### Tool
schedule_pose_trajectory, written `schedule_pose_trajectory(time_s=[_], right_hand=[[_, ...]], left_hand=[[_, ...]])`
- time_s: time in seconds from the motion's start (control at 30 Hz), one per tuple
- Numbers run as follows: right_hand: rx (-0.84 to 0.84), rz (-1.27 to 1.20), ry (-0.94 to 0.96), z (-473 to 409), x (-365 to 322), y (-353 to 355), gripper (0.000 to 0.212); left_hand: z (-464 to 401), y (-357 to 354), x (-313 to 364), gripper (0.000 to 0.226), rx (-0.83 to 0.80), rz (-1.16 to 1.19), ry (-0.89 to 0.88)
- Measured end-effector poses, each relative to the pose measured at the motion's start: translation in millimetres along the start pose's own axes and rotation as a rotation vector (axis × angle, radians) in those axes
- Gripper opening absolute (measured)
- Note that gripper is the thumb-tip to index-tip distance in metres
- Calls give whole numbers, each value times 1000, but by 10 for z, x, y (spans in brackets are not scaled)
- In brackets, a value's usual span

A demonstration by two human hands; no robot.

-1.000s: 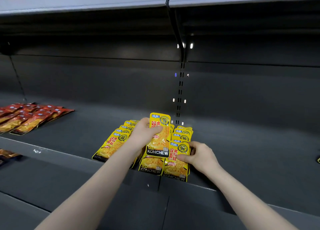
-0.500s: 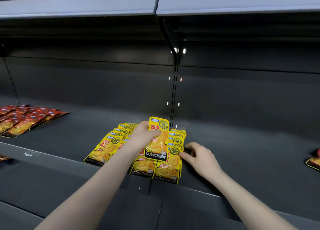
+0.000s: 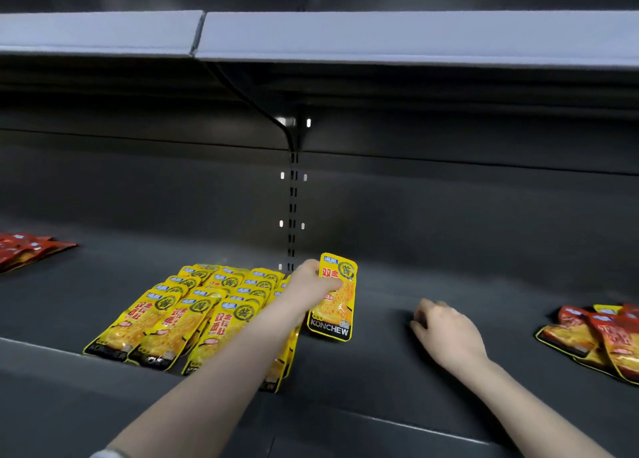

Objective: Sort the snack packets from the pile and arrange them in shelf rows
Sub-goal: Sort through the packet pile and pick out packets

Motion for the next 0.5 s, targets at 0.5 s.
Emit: schedule_pose_trajectory(time_s=[0.5], right_hand=[[14,-116,84,-180,387,-212,11]], left_hand=[[-469,-450,-269,42,194,-682,102]])
Point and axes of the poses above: each hand's wrist, its own z-axis away from the middle knuckle, its own y-axis out of the back of the hand, x = y × z, the point moved 1 cm from there along -z, towards the middle knuckle, and after that the axes turned 15 degrees about -x, right-handed, at the moved point
